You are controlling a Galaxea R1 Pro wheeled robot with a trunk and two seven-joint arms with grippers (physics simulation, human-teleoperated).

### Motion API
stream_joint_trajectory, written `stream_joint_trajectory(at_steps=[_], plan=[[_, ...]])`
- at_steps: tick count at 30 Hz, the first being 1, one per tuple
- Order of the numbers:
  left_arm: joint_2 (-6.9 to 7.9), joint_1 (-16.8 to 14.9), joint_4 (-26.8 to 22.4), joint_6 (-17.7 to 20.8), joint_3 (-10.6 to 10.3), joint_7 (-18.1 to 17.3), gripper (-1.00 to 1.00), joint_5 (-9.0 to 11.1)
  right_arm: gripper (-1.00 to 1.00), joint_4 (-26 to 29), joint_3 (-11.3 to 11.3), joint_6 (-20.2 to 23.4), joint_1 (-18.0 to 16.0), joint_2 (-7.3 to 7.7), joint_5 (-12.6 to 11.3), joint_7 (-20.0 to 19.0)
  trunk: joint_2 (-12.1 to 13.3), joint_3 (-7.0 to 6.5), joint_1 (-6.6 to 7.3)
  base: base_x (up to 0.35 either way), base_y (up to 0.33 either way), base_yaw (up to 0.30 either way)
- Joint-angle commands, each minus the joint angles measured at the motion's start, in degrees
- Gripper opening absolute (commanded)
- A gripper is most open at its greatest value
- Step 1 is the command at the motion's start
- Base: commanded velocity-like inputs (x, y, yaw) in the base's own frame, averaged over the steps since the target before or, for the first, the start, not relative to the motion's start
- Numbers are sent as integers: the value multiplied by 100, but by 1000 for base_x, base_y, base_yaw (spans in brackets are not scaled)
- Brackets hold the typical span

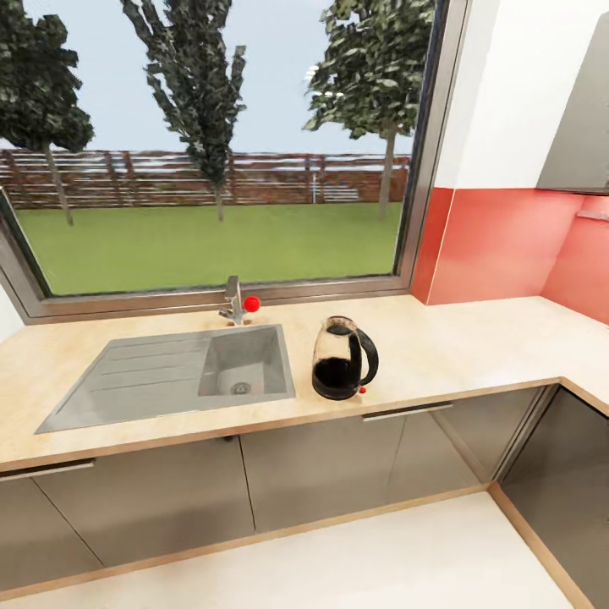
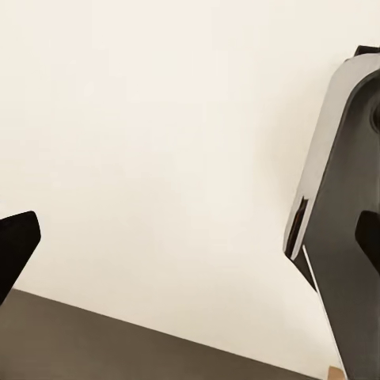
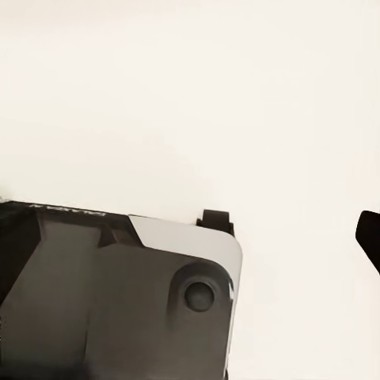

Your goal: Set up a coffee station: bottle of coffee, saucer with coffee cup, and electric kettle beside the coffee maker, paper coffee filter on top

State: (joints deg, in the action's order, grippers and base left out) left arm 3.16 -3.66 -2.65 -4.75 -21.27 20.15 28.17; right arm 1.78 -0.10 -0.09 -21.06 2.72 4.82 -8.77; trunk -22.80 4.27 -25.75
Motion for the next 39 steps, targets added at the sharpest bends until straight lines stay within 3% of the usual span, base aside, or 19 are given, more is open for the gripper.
stream_joint_trajectory(at_steps=[1, 4, 16, 19, 23, 30, 39], plan=[[1, -4, -10, -15, -48, 16, 100, 58, 100, 4, -19, -4, -4, 1, 47, -10, -12, 13, -3, 0, 0, 0], [-6, -7, -147, -11, -42, 16, 100, 58, 100, 138, -49, -14, -4, 42, 39, -5, -12, 13, -3, 0, 0, 0], [0, -3, -280, 3, -2, 16, 100, 73, 100, 2602, -62, -642, -4, 86, 28, -43, -12, 13, -3, 15, -20, 0], [0, -3, -280, 8, 0, 16, 100, 75, 100, 2962, -61, -665, -4, 87, 21, -55, -12, 13, -3, 140, -205, 0], [-66, 59, -249, 10, -1, 3, 100, 103, 100, 3087, -27, -536, 30, -43, 43, -185, -12, 12, -3, 0, 0, 0], [-61, 59, -351, 34, 37, -2, 100, 49, 100, 2859, -43, -570, 66, -270, 159, 42, -12, 12, -3, 166, -138, 137], [-67, 59, -350, 44, 31, 8, 100, 57, 100, 2569, -42, -579, 68, -283, 168, 270, -12, 12, -3, 76, -253, 271]])
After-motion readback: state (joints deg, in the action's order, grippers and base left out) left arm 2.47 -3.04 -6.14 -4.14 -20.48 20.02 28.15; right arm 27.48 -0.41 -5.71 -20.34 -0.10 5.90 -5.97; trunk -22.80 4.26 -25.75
